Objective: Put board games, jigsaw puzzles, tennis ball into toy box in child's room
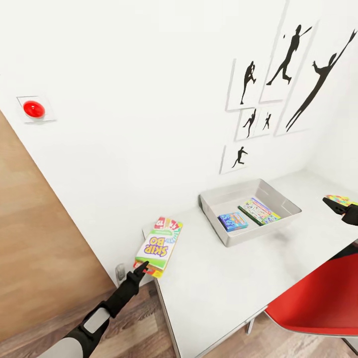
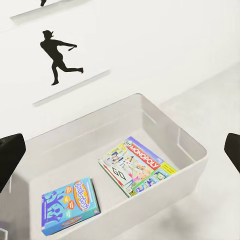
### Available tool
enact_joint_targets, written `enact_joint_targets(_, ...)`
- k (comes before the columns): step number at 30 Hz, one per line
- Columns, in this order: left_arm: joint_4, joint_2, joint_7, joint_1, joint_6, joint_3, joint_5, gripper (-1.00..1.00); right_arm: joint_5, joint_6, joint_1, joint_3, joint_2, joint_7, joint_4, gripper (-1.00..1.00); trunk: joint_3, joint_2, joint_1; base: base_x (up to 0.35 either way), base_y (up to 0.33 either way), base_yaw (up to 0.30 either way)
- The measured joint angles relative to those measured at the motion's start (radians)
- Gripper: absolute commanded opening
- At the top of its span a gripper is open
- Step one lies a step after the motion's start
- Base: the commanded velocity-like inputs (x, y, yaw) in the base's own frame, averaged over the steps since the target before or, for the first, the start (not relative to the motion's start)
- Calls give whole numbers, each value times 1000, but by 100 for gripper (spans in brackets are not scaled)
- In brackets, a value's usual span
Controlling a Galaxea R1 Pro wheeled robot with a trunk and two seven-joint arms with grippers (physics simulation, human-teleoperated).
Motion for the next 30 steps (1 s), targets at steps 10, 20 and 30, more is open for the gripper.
enact_joint_targets(10,-89,12,-39,27,45,-5,3,-100,0,-1,0,0,-1,0,0,100,0,0,0,0,0,0)
enact_joint_targets(20,-967,21,330,411,179,-3,-18,-100,0,8,-1,-6,-12,0,0,100,0,0,0,0,0,0)
enact_joint_targets(30,-1247,49,390,504,262,-1,4,-100,0,11,0,-9,-20,0,0,100,0,0,0,0,0,-154)
